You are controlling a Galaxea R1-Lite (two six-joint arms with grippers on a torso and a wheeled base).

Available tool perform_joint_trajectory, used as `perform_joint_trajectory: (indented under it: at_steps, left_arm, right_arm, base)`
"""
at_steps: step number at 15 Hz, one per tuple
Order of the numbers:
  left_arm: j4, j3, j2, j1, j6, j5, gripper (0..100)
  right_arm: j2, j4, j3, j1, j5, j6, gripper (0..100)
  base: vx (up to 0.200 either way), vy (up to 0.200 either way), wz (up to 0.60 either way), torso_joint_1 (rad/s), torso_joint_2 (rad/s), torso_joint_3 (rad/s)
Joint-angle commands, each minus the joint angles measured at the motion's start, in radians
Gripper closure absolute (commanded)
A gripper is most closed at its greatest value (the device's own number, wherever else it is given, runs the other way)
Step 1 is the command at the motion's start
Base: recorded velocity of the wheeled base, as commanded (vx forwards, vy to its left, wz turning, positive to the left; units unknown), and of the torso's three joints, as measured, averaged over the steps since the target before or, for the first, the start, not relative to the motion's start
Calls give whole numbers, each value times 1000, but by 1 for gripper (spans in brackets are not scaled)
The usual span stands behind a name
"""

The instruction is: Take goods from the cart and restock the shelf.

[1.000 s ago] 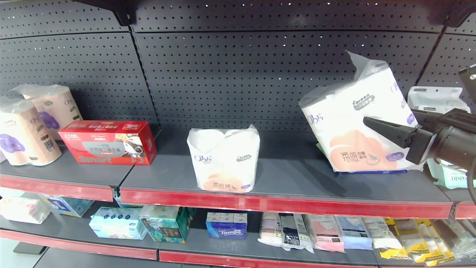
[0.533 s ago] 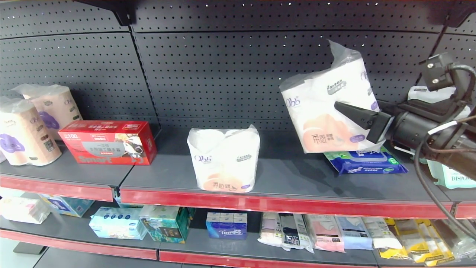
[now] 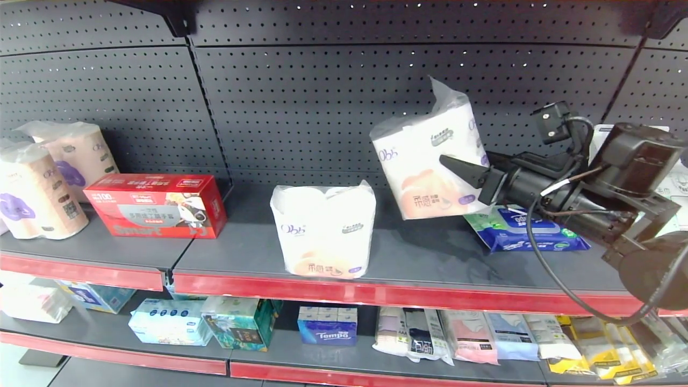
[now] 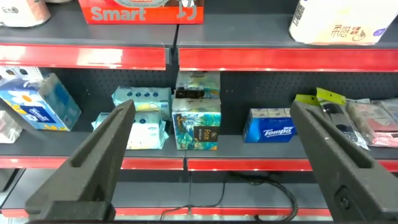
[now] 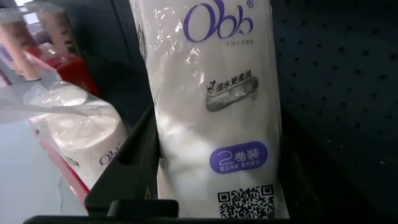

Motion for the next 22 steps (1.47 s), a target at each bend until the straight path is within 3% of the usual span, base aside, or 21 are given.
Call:
perform_joint_trajectory:
  at_steps: [1,2,7,9,22]
  left_arm:
    - [0,0,2,0,0,1,0]
    - [0,0,2,0,0,1,0]
    - [0,0,2,0,0,0,0]
    - [0,0,2,0,0,0,0]
    - [0,0,2,0,0,0,0]
  right_arm:
    - [73,-3,-24,-16,42,-2,100]
    - [105,-3,-50,-27,104,-15,100]
    - [209,-3,-181,-22,118,-15,100]
    - [254,-3,-208,-20,177,-18,100]
    - [409,-5,-359,38,178,-8,100]
  base:
    - [0,0,0,0,0,0]
    - [0,0,0,0,0,0]
    - [0,0,0,0,0,0]
    - [0,0,0,0,0,0]
    - [0,0,0,0,0,0]
